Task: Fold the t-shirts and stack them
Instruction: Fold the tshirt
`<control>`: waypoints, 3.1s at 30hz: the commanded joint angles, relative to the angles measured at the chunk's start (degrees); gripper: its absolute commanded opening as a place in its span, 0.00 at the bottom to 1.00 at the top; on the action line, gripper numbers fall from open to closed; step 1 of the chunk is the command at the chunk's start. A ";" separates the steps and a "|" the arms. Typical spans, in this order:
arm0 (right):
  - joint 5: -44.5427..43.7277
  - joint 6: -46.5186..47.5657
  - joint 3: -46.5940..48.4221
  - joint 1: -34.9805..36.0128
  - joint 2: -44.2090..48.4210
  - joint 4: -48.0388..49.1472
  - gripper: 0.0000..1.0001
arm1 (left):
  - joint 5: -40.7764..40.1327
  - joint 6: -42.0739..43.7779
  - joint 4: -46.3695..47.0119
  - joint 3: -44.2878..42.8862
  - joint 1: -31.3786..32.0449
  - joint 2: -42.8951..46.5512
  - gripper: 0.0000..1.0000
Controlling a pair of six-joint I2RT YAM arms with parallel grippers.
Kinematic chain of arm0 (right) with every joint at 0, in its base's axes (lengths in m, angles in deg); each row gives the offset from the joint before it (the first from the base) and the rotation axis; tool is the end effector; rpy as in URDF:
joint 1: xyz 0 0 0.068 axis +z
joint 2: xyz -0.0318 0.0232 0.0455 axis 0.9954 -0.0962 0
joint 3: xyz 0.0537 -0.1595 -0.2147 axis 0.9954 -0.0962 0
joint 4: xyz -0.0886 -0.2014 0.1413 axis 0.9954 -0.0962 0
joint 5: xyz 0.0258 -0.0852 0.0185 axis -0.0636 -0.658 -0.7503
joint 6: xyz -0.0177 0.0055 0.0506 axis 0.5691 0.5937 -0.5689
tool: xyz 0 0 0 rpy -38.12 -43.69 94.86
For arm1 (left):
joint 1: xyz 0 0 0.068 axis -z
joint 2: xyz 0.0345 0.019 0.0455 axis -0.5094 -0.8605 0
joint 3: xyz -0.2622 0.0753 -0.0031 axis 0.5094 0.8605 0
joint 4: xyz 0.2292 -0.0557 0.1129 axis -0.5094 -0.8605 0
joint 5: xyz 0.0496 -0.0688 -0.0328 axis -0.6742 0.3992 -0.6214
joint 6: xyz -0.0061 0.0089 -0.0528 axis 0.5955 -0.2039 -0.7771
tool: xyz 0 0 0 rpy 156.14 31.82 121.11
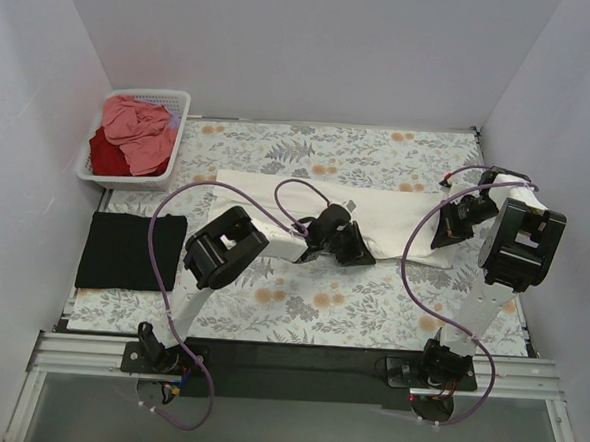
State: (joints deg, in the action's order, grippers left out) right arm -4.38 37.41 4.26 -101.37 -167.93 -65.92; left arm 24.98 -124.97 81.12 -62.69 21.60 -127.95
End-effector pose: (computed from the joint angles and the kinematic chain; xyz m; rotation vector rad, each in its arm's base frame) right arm 0.3528 -0.0906 0.1728 -0.2940 2.8973 0.6353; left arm 0.2761 -0.3737 0.1030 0.9247 -2.5604 1.4506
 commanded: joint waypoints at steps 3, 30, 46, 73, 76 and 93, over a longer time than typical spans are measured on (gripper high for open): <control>2.06 0.65 1.83 -0.25 1.80 -1.51 0.01 | 1.18 0.31 1.48 -0.82 -0.63 4.68 0.00; 11.20 -3.04 24.85 0.80 -10.14 -3.89 0.01 | 4.43 6.73 0.78 -9.35 -9.33 1.60 0.00; 9.01 -4.10 36.19 4.67 -16.65 -3.53 0.01 | 4.08 5.76 2.01 -10.32 -12.24 -0.86 0.00; 3.91 -0.85 11.24 4.75 -2.42 -3.27 0.01 | 6.81 6.02 -1.77 -1.45 -12.76 5.73 0.00; 3.12 -0.32 9.40 4.67 -1.63 -3.01 0.01 | 7.15 6.29 -1.86 -0.91 -12.68 6.26 0.00; -0.23 1.96 11.59 4.31 6.11 -2.66 0.43 | 13.66 22.96 -11.59 5.33 -15.92 22.25 0.47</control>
State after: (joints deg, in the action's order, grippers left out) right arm -5.24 37.96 14.20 -97.17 -166.38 -68.74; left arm 37.02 -111.94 73.88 -56.88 7.92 -113.77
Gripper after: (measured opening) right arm 0.443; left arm 0.467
